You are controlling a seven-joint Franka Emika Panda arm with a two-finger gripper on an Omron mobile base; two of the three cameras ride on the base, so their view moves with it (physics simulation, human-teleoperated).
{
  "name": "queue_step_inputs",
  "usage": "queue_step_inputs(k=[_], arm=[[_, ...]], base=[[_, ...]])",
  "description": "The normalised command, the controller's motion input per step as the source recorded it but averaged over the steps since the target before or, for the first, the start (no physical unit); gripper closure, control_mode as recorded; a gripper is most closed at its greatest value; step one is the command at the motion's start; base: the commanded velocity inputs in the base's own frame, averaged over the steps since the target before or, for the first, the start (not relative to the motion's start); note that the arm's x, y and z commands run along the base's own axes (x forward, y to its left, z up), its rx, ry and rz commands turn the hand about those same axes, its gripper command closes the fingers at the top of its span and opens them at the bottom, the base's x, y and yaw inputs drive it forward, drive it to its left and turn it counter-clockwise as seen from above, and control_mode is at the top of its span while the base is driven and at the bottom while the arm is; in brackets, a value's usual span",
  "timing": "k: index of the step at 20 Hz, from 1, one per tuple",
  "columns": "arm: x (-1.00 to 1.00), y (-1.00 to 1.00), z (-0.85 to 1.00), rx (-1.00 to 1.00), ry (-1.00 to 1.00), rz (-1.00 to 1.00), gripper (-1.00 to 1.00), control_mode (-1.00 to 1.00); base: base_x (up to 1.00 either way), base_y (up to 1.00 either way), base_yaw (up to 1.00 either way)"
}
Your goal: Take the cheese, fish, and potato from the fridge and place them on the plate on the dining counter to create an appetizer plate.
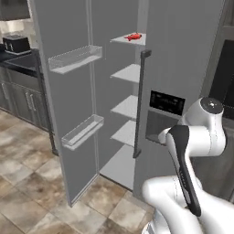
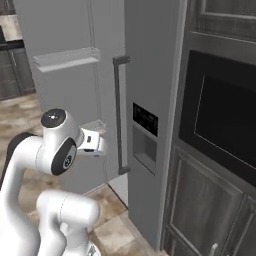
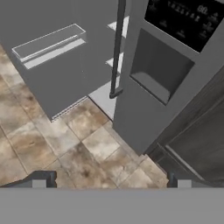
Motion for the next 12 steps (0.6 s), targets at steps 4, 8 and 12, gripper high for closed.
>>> queue_step_inputs(k=[4, 8, 12], arm=[[0.0, 0.0, 0.0, 0.0, 0.0, 0.0, -1.0, 1.0], [0.0, 0.0, 0.0, 0.0, 0.0, 0.0, -1.0, 1.0], [0.0, 0.0, 0.0, 0.0, 0.0, 0.0, -1.0, 1.0]], base=[[0.63, 0.37, -0.22], [0.59, 0.56, -0.21], [0.54, 0.49, -0.2]])
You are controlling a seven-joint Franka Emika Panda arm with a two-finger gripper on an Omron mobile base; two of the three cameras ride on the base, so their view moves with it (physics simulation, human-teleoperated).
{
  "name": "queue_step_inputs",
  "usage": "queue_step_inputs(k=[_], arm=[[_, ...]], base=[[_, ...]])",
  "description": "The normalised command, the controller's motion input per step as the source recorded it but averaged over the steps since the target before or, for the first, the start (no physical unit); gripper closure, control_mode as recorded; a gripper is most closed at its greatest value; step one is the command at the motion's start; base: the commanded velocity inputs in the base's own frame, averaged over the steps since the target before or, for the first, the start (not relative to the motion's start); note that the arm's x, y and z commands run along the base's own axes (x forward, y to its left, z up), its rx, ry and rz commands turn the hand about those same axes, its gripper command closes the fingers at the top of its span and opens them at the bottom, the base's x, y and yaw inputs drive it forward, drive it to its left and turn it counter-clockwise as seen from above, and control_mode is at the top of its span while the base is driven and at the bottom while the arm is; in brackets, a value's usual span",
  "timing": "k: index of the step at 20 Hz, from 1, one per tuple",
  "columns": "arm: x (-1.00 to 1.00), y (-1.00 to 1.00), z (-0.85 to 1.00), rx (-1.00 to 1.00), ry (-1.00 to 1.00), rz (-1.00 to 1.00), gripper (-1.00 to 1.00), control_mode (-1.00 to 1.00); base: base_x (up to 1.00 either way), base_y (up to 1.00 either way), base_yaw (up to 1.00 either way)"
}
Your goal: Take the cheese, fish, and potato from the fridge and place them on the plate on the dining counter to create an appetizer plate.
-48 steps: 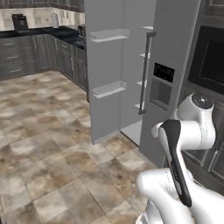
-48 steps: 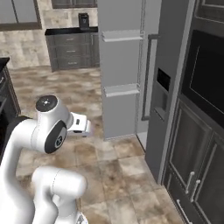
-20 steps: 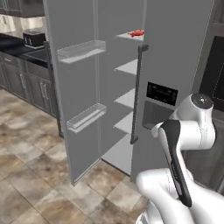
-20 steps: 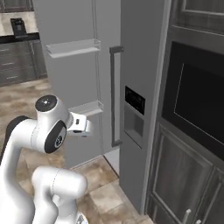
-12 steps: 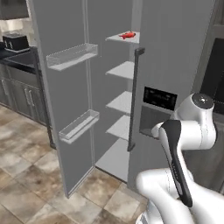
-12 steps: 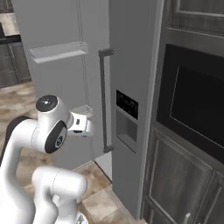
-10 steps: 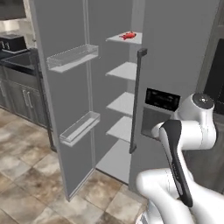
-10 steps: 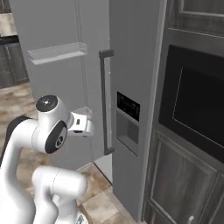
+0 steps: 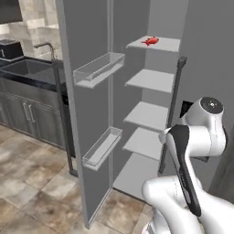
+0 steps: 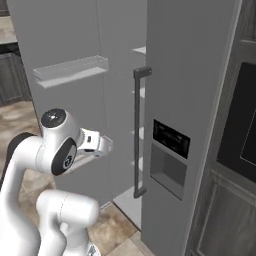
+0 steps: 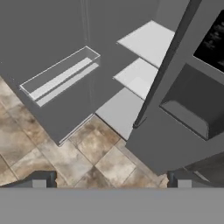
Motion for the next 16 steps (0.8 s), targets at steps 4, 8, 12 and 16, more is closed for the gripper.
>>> queue_step_inputs(k=[4, 8, 12, 16], arm=[[0.0, 0.0, 0.0, 0.0, 0.0, 0.0, -1.0, 1.0], [0.0, 0.0, 0.0, 0.0, 0.0, 0.0, -1.0, 1.0], [0.0, 0.0, 0.0, 0.0, 0.0, 0.0, -1.0, 1.0], [0.0, 0.0, 0.0, 0.0, 0.0, 0.0, -1.0, 1.0]], base=[[0.35, 0.03, -0.19], [0.37, 0.0, -0.18], [0.5, 0.0, -0.18], [0.69, 0.12, -0.18]])
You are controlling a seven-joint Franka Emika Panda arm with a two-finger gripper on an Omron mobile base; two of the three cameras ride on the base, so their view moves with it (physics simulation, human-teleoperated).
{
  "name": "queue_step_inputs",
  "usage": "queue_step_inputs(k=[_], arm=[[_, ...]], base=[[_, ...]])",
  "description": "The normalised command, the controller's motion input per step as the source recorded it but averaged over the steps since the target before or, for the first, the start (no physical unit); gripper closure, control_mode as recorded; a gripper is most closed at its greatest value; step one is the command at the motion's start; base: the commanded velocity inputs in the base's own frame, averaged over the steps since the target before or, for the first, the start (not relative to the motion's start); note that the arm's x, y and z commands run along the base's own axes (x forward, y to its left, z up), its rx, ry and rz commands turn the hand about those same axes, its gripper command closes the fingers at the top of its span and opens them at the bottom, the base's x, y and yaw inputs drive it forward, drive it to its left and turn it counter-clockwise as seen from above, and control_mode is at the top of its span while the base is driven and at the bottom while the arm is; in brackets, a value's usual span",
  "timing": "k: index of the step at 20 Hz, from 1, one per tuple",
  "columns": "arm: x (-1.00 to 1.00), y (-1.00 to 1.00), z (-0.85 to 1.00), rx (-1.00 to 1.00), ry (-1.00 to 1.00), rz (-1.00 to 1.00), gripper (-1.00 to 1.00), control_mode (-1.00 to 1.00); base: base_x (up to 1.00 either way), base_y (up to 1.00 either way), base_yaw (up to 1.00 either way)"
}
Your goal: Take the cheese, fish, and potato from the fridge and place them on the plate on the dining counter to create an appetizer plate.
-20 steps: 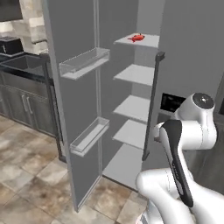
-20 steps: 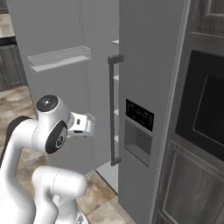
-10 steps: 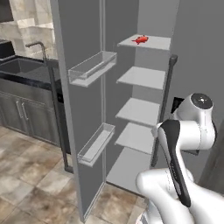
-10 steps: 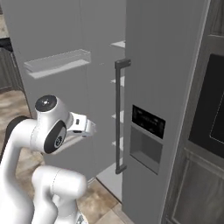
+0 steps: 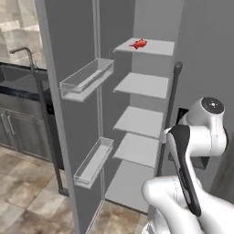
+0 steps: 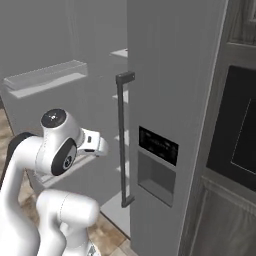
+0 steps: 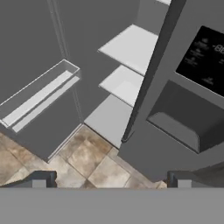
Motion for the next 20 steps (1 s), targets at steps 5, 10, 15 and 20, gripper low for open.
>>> queue_step_inputs(k=[5, 10, 15, 20], arm=[[0.0, 0.0, 0.0, 0.0, 0.0, 0.0, -1.0, 1.0], [0.0, 0.0, 0.0, 0.0, 0.0, 0.0, -1.0, 1.0], [0.0, 0.0, 0.0, 0.0, 0.0, 0.0, -1.0, 1.0], [0.0, 0.0, 0.0, 0.0, 0.0, 0.0, -1.0, 1.0]], base=[[0.84, 0.31, -0.17], [0.87, 0.44, -0.18], [0.72, 0.07, -0.19], [0.58, 0.0, -0.22]])
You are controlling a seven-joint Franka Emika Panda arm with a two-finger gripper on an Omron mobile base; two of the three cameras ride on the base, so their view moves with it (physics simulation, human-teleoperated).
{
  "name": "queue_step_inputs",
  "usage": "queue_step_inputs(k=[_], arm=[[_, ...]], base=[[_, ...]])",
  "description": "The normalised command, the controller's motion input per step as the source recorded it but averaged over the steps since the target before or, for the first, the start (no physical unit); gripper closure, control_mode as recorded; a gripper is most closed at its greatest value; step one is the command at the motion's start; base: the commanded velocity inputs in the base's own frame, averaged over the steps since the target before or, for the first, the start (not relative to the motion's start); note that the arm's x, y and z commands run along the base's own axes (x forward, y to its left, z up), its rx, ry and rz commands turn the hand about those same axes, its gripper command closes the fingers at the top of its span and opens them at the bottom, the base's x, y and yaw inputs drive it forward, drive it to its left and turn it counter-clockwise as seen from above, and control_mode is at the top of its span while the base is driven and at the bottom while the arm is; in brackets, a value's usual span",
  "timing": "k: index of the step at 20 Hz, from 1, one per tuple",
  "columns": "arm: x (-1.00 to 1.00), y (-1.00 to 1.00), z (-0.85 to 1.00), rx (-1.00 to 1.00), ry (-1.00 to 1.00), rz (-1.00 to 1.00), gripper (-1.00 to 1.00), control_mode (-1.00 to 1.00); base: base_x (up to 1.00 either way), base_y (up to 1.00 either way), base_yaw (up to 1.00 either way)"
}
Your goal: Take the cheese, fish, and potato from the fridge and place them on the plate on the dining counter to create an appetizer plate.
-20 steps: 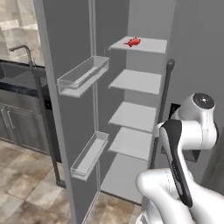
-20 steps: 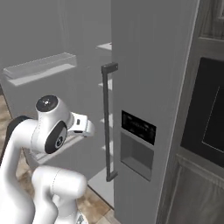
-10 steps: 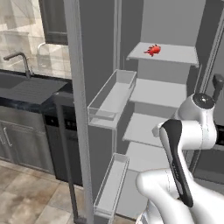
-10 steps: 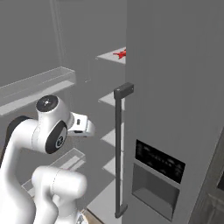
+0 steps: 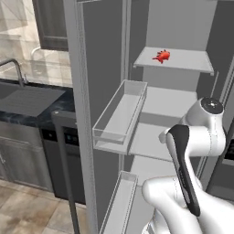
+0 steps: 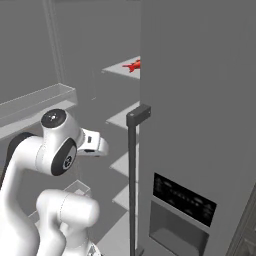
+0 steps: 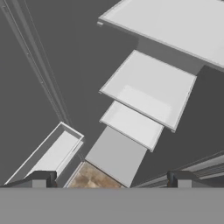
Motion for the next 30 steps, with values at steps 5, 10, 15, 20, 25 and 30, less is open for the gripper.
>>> queue_step_inputs(k=[5, 10, 15, 20, 25, 30], arm=[[0.0, 0.0, 0.0, 0.0, 0.0, 0.0, -1.0, 1.0], [0.0, 0.0, 0.0, 0.0, 0.0, 0.0, -1.0, 1.0], [0.0, 0.0, 0.0, 0.0, 0.0, 0.0, -1.0, 1.0], [0.0, 0.0, 0.0, 0.0, 0.0, 0.0, -1.0, 1.0], [0.0, 0.0, 0.0, 0.0, 0.0, 0.0, -1.0, 1.0], [0.0, 0.0, 0.0, 0.0, 0.0, 0.0, -1.0, 1.0]], base=[[0.55, 0.0, -0.26], [0.55, 0.0, -0.32], [0.31, 0.0, -0.42], [0.37, 0.0, -0.46], [0.46, 0.0, -0.46], [0.59, 0.0, -0.42]])
